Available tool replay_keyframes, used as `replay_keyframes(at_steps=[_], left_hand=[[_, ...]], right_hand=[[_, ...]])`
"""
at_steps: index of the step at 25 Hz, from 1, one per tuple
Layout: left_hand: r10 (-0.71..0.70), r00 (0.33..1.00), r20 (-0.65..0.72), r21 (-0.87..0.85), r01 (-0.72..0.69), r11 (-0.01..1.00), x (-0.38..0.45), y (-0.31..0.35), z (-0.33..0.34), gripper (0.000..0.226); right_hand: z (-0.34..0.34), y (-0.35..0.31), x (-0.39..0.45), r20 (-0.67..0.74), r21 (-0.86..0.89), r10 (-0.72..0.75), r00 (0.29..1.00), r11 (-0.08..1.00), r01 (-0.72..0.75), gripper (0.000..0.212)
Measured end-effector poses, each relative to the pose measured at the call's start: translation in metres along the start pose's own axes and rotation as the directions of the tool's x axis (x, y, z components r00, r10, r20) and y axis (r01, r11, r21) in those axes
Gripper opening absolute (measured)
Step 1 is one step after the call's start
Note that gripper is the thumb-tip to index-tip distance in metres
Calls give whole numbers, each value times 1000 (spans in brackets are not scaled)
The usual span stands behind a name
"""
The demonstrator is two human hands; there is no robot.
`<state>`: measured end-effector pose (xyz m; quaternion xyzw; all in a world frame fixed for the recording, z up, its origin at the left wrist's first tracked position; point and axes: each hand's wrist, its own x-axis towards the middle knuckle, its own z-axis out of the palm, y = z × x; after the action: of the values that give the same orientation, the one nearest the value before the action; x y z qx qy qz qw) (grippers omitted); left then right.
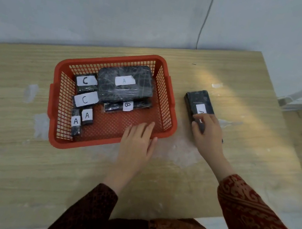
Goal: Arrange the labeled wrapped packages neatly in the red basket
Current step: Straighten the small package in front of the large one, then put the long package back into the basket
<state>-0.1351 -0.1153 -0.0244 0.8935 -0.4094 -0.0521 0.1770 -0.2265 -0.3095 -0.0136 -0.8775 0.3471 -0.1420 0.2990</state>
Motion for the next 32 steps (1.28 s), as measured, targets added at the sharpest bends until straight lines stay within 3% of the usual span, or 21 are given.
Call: replay_keyframes(at_steps=[4, 7, 10, 12, 14, 16, 19, 22, 26, 29, 32], left_hand=[[13, 998, -56, 115, -7, 993, -5, 2, 20, 39], [60, 991, -117, 137, -44, 990, -7, -1, 23, 36], [54, 982, -183, 127, -31, 991, -6, 0, 26, 35], [41, 981, -191, 123, -18, 992, -6, 2, 26, 36], [19, 985, -171, 99, -2, 995, -6, 5, 23, 38], [-33, 988, -148, 29, 38, 999, -5, 10, 16, 40], [-79, 992, -102, -241, 52, 969, 20, 24, -3, 36], [-28, 1000, -7, -417, 23, 909, 72, 47, -20, 35], [-13, 992, 124, -541, 78, 837, 124, 76, -30, 59], [-33, 998, 49, -591, 56, 805, 131, 75, -50, 61], [-186, 979, -87, -699, 73, 712, 117, 45, -75, 43]], right_hand=[[1, 48, -11, 0, -189, 387, 922, 906, -380, 58], [3, 57, -11, 82, -165, 532, 842, 841, -515, 75], [3, 62, -7, 74, -106, 492, 867, 869, -484, 66], [-3, 61, -7, 55, 124, 517, 854, 845, -520, 50], [-7, 57, -7, 94, 354, 567, 818, 749, -560, 39], [-9, 56, -10, 130, 456, 587, 799, 680, -574, 35], [-13, 62, -17, 226, 596, 611, 759, 529, -604, 27], [-28, 63, -27, 277, 688, 570, 774, 445, -573, 26], [-58, 50, -30, 285, 737, 433, 855, 471, -485, 19], [-76, 30, -19, 325, 739, 287, 901, 517, -431, 11], [-76, 1, 3, 334, 764, 229, 914, 503, -405, 9]])
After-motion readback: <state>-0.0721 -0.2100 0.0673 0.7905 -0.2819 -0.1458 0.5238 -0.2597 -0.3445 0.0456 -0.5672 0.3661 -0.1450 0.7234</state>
